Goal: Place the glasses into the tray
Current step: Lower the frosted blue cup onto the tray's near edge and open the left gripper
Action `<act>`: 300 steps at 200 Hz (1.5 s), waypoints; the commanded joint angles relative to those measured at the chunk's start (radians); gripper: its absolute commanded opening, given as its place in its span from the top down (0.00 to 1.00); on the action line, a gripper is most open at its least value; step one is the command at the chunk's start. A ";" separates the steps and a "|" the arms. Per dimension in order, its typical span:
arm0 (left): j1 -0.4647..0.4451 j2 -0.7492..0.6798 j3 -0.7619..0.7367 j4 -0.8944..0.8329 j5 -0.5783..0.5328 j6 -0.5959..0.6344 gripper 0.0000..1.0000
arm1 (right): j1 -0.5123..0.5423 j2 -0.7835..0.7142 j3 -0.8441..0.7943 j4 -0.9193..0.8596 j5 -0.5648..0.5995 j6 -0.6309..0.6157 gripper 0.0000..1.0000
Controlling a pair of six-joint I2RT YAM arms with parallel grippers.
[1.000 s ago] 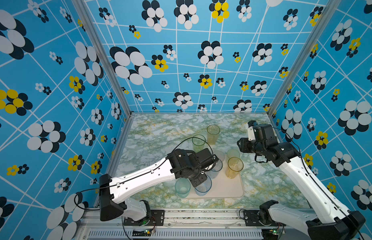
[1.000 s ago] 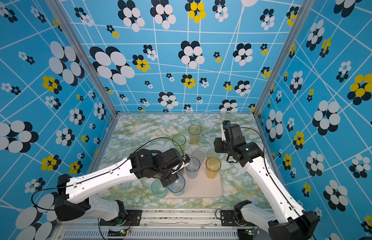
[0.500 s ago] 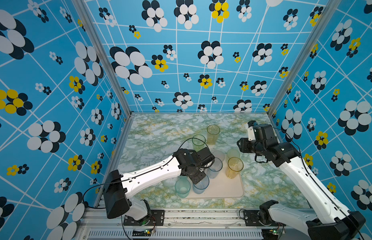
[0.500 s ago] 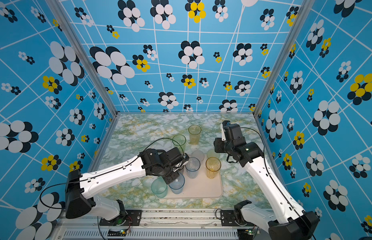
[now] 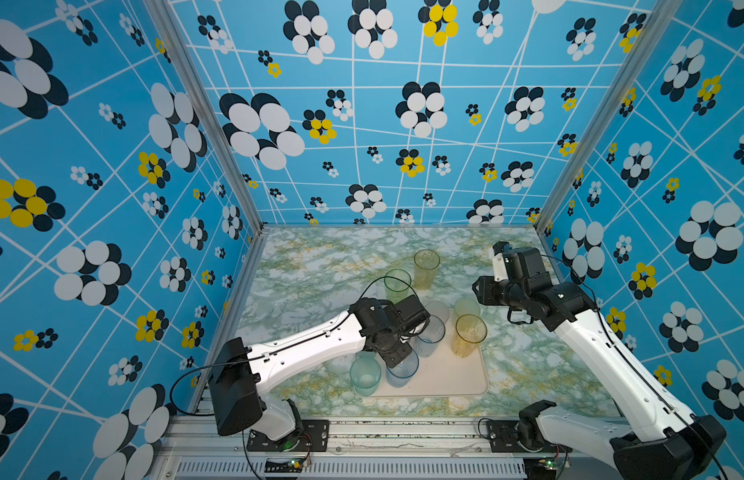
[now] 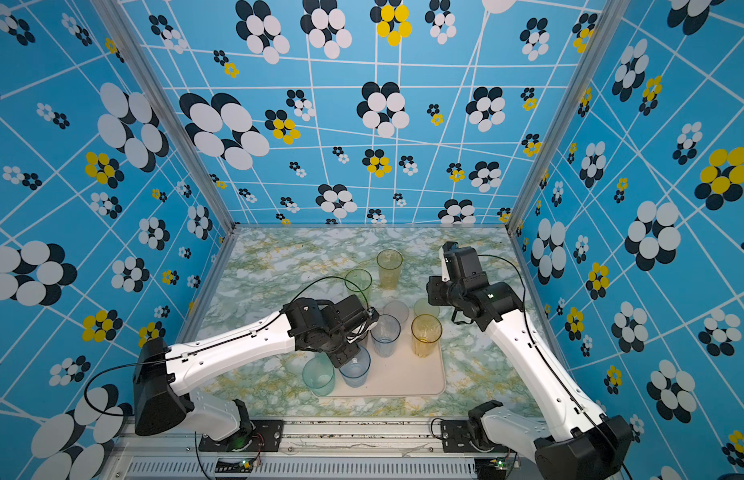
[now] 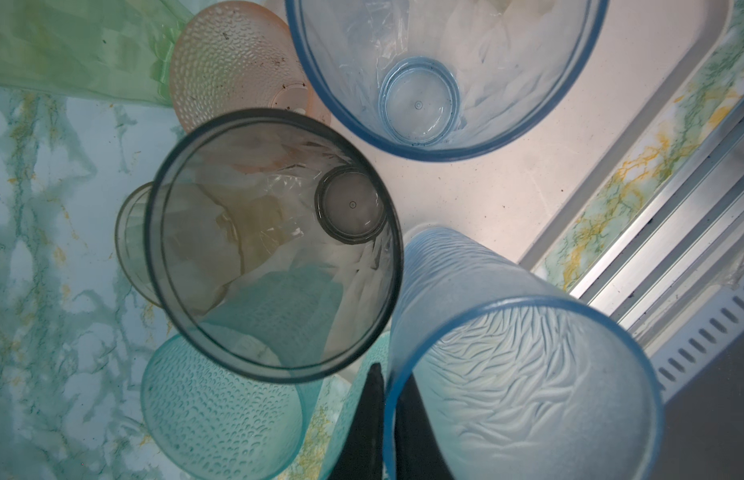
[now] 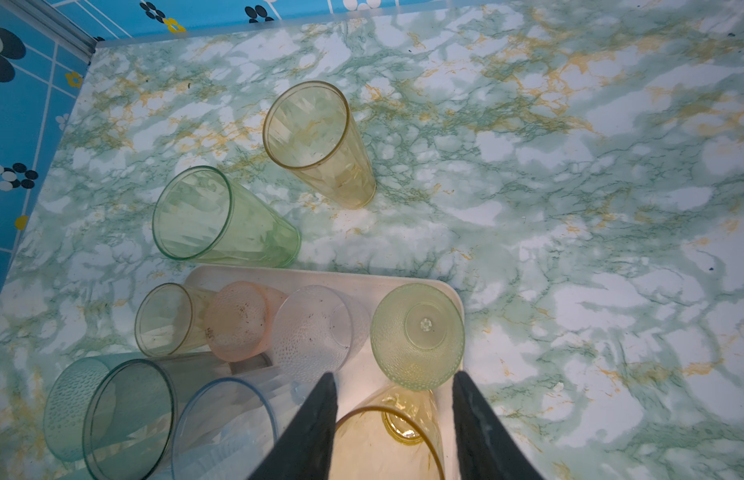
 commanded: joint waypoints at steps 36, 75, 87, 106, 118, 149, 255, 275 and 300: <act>0.012 0.013 -0.025 0.008 0.003 0.004 1.00 | -0.004 -0.001 -0.008 -0.011 0.002 -0.004 0.53; 0.017 0.010 -0.036 0.013 0.012 0.001 0.96 | -0.004 -0.001 -0.009 -0.013 0.003 -0.002 0.52; 0.018 0.007 -0.039 0.015 0.010 0.000 0.96 | -0.003 -0.001 -0.011 -0.013 0.001 -0.002 0.52; 0.021 0.001 -0.043 0.016 0.006 0.000 0.96 | -0.004 0.000 -0.009 -0.013 0.001 -0.002 0.52; 0.022 -0.002 -0.045 0.016 0.006 -0.002 0.95 | -0.004 0.001 -0.007 -0.013 0.001 -0.001 0.52; 0.023 -0.012 -0.046 0.011 0.002 -0.002 0.90 | -0.004 0.001 -0.006 -0.013 0.001 0.001 0.53; 0.024 -0.074 -0.037 0.004 0.027 0.000 0.77 | -0.004 0.012 0.003 -0.016 -0.009 0.004 0.53; 0.023 -0.096 -0.032 0.006 0.037 0.002 0.77 | -0.005 0.013 0.003 -0.017 -0.010 0.002 0.52; 0.033 -0.132 -0.028 0.008 0.047 0.006 0.77 | -0.004 0.015 0.003 -0.018 -0.009 0.002 0.52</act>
